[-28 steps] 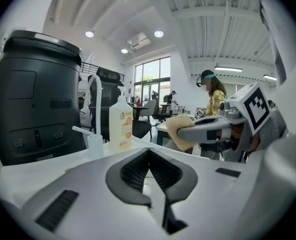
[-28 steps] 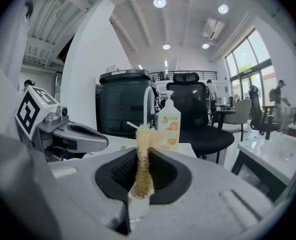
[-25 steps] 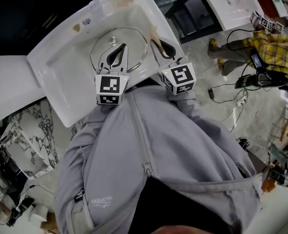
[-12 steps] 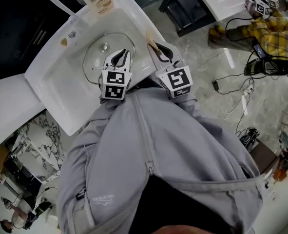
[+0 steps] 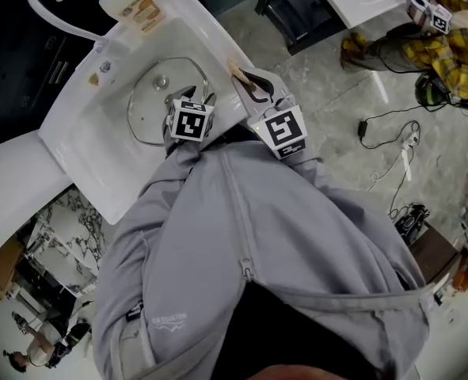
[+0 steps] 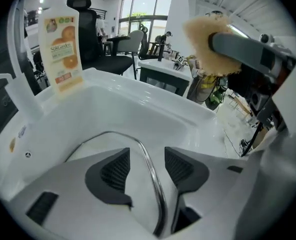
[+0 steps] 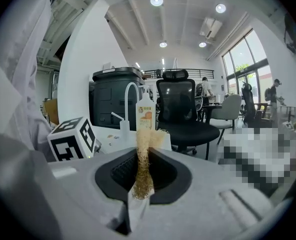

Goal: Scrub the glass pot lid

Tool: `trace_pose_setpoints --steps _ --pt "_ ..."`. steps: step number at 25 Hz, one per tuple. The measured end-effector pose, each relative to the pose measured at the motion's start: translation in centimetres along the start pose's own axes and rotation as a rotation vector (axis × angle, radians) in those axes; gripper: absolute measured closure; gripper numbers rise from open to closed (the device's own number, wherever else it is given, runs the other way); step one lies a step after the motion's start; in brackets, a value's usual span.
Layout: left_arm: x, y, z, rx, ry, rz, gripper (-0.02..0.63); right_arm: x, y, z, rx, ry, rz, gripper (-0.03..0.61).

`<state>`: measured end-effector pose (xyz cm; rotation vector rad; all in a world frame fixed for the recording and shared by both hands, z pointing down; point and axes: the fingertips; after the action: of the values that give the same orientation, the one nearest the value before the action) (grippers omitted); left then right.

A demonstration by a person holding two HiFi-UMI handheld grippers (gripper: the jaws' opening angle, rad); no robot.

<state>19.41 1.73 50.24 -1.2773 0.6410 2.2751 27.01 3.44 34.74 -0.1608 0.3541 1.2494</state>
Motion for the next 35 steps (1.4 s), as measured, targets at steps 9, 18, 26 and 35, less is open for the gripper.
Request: trace_pose_setpoints --steps 9,18,26,35 --pt "-3.8 1.0 1.7 -0.016 0.219 -0.092 0.413 0.3 -1.9 0.9 0.0 -0.013 -0.014 0.543" --pt "-4.0 1.0 2.1 -0.079 0.264 -0.157 0.439 0.2 -2.5 0.3 -0.008 -0.048 -0.022 0.543" --pt "1.1 2.3 -0.4 -0.06 0.133 -0.207 0.499 -1.2 -1.4 -1.1 0.011 -0.084 -0.081 0.543" --pt "8.2 4.7 -2.7 -0.046 0.002 -0.186 0.565 -3.5 1.8 -3.4 0.034 -0.125 -0.157 0.543"
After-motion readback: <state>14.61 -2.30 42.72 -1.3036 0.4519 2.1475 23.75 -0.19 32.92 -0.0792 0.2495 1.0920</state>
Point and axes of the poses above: the fingertips, and each gripper's own axes: x backward along the fingers, y to its left, z out of its underside, and after that the axes turned 7 degrees about x, right-handed
